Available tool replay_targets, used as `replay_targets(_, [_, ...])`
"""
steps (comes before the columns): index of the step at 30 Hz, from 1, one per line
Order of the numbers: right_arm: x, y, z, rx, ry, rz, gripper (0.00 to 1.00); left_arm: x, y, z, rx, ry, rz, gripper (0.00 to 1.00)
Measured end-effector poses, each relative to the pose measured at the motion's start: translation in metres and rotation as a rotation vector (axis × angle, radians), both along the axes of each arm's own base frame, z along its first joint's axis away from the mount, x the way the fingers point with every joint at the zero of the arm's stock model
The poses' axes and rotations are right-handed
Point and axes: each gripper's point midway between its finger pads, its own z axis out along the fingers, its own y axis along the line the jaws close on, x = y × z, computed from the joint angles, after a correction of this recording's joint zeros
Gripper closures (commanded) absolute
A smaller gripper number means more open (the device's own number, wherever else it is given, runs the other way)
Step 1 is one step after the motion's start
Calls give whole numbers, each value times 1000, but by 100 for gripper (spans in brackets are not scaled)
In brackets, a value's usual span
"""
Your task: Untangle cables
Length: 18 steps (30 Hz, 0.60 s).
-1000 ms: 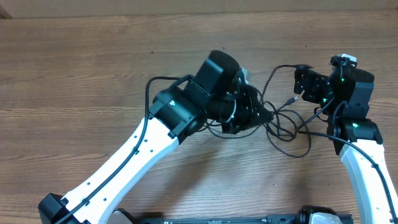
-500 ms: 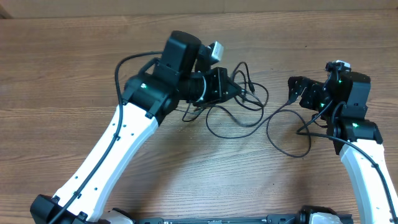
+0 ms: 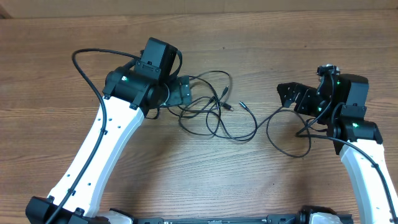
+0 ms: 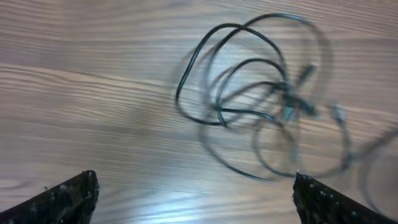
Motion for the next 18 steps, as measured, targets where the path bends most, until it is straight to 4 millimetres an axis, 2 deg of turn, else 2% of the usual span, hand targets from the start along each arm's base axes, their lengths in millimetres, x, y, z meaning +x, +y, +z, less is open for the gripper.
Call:
replay_targets(6, [-16,20,-4,94,60,79,0,7,29,4,150,-50,66,0])
replay_targets(11, [-26,36,-4,170,93,144,0,8,34,6,181,-63,81,0])
replay_targets(16, [-36,60,-21,201,184,217,0,10,40,7,209,-75,93,0])
replay_targets(18, [-43,81,-32,206,234,279,0,11,44,9,230,-83,102,1])
